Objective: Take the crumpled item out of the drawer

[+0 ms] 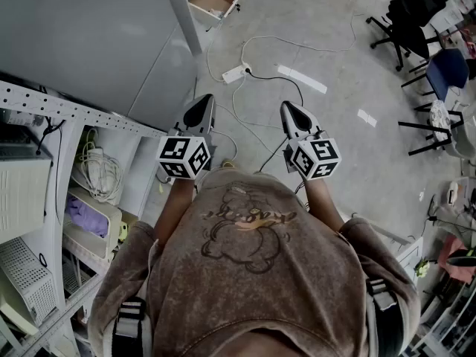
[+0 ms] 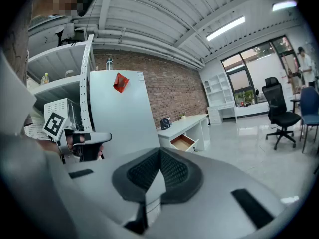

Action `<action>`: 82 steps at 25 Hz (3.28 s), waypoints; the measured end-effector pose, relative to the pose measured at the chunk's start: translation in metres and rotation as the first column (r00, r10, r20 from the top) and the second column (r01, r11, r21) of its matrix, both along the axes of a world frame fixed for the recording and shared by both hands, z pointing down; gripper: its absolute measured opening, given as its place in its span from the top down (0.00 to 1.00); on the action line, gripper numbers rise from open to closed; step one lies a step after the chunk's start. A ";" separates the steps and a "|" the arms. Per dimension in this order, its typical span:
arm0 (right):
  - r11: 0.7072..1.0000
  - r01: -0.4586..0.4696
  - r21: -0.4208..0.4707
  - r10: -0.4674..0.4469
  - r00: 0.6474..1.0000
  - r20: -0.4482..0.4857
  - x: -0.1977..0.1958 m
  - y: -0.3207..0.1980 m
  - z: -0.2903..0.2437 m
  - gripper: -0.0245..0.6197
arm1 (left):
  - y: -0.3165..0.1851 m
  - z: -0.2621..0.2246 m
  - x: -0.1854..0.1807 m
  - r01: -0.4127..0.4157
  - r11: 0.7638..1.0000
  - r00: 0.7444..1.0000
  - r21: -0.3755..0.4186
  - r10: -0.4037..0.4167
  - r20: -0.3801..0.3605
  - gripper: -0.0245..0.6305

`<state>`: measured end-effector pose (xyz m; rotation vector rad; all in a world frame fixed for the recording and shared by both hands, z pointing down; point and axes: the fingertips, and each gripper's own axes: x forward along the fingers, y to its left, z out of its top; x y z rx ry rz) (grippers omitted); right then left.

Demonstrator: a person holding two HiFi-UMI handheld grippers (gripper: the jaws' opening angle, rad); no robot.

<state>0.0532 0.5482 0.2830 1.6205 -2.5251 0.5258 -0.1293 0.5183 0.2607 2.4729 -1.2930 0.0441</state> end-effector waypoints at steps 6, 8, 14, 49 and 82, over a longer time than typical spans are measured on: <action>1.000 -0.007 -0.004 0.007 1.000 0.003 0.000 -0.010 0.004 0.97 | -0.011 0.001 0.001 -0.006 1.000 1.000 0.000 0.006 -0.002 0.95; 1.000 -0.009 0.001 0.009 1.000 0.013 -0.004 -0.012 0.006 0.97 | -0.013 0.004 -0.001 -0.016 1.000 1.000 0.004 0.016 0.001 0.95; 0.999 -0.035 0.009 0.034 0.999 0.039 -0.014 -0.022 0.015 0.97 | -0.021 0.011 -0.006 -0.049 0.999 0.999 0.017 0.049 -0.004 0.95; 0.995 0.087 -0.052 -0.084 0.995 0.051 0.014 -0.295 0.036 0.97 | -0.270 0.018 0.023 0.050 0.999 0.999 -0.015 -0.050 -0.004 0.95; 0.983 0.171 -0.063 -0.166 0.982 0.088 0.070 -0.532 0.038 0.97 | -0.514 0.009 0.066 0.148 0.989 0.988 -0.014 -0.147 0.053 0.95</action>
